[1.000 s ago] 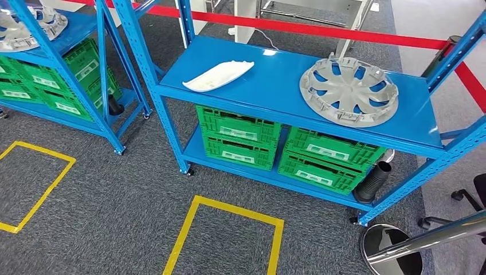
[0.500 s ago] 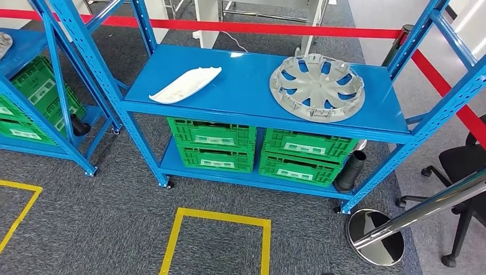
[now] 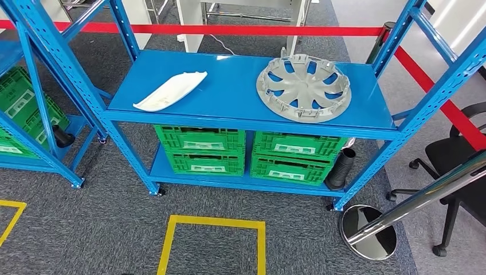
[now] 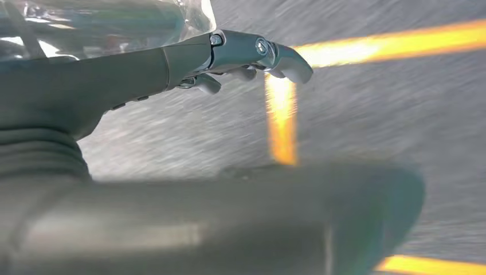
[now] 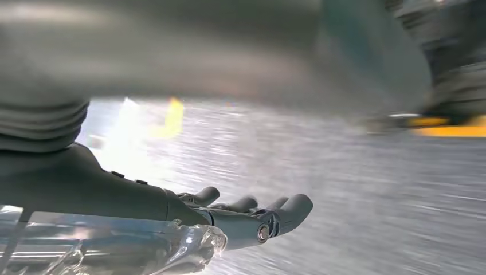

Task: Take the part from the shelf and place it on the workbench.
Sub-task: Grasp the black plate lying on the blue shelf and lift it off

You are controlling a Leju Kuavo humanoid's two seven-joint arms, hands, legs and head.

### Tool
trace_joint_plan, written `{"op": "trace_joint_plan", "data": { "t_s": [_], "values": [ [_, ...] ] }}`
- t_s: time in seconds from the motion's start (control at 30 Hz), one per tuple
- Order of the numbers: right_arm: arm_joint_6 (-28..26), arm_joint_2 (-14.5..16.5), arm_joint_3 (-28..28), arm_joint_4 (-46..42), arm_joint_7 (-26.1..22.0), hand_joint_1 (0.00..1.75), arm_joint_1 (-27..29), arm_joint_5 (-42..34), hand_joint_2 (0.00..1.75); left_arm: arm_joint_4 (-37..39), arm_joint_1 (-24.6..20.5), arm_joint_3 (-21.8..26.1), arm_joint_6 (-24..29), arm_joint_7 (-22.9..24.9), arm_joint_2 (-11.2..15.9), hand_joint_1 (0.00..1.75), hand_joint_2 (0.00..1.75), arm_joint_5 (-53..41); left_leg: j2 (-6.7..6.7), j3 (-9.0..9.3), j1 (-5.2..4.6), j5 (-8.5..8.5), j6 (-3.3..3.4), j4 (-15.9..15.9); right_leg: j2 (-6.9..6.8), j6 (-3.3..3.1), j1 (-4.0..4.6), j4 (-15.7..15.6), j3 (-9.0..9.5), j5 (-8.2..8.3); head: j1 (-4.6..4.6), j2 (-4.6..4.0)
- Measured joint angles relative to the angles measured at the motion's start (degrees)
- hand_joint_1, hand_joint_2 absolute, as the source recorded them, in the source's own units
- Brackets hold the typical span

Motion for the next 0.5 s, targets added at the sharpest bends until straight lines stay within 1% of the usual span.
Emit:
{"op": "trace_joint_plan", "data": {
  "t_s": [0.07, 0.1, 0.17, 0.23, 0.3, 0.37, 0.43, 0.5],
  "values": [
    [0.0, 0.07, -0.01, -0.9, -0.04, 0.0, -1.82, 0.0, 1.75, 1.02, 1.94, -0.03, -0.05, 0.07, -0.05, 0.0, 1.75, -0.01, 0.13, 0.33, -0.13, -0.05, 0.42, -0.07, 0.07, 0.13, -0.04, -0.22, -0.01, -0.04, -0.14, 0.0],
    [0.0, 0.07, -0.02, -1.06, -0.04, 0.0, -2.28, 0.0, 1.75, 1.24, 2.36, -0.03, -0.06, 0.06, -0.07, 0.0, 1.75, -0.01, 0.02, 0.37, -0.11, 0.07, 0.51, -0.29, -0.08, 0.04, -0.05, -0.17, 0.04, -0.17, -0.21, 0.0],
    [-0.01, 0.05, -0.02, -1.27, 0.04, 0.0, -2.54, 0.0, 1.75, 1.49, 2.45, -0.03, -0.05, -0.01, -0.02, 0.0, 1.75, -0.01, -0.18, 0.43, -0.11, 0.14, 0.24, -0.67, -0.37, -0.26, -0.05, -0.15, 0.15, -0.3, -0.2, 0.0],
    [-0.07, 0.05, 0.05, -1.56, 0.08, 0.0, -2.55, -0.1, 1.75, 1.79, 2.42, -0.08, 0.06, -0.02, 0.04, 0.0, 1.75, 0.24, -0.08, 0.61, -0.11, 0.15, -0.04, -1.01, -0.2, -0.5, -0.06, -0.14, 0.19, -0.33, -0.21, 0.0],
    [-0.45, 0.07, 0.52, -1.77, 0.07, 0.0, -2.7, -0.94, 1.75, 2.03, 2.13, -0.57, 0.47, -0.08, 0.03, 0.0, 0.87, 1.22, 0.07, 0.76, -0.11, 0.16, -0.3, -1.2, -0.03, -0.6, -0.06, -0.13, 0.19, -0.35, -0.21, 0.0],
    [-1.17, 0.08, 1.39, -1.88, 0.06, 0.0, -3.12, -2.62, 0.87, 2.15, 1.61, -1.47, 1.29, -0.22, -0.01, 0.0, 0.0, 2.84, 0.1, 0.78, -0.11, 0.21, -0.45, -1.27, -0.02, -0.62, -0.06, -0.12, 0.2, -0.36, -0.19, 0.0],
    [-2.01, 0.08, 2.37, -1.98, 0.05, 0.0, -3.64, -4.58, 0.0, 2.21, 1.19, -2.58, 2.29, -0.43, -0.12, 0.0, 0.0, 4.65, 0.1, 0.78, -0.12, 0.23, -0.54, -1.29, -0.03, -0.63, -0.06, -0.12, 0.23, -0.37, -0.18, 0.0],
    [-2.88, 0.08, 3.53, -2.05, 0.04, 0.0, -4.06, -6.65, 0.0, 2.3, 0.81, -3.88, 3.37, -0.67, -0.27, 0.0, 0.0, 6.54, 0.1, 0.79, -0.13, 0.24, -0.55, -1.29, -0.03, -0.62, -0.08, -0.12, 0.26, -0.36, -0.17, 0.0]
  ]
}}
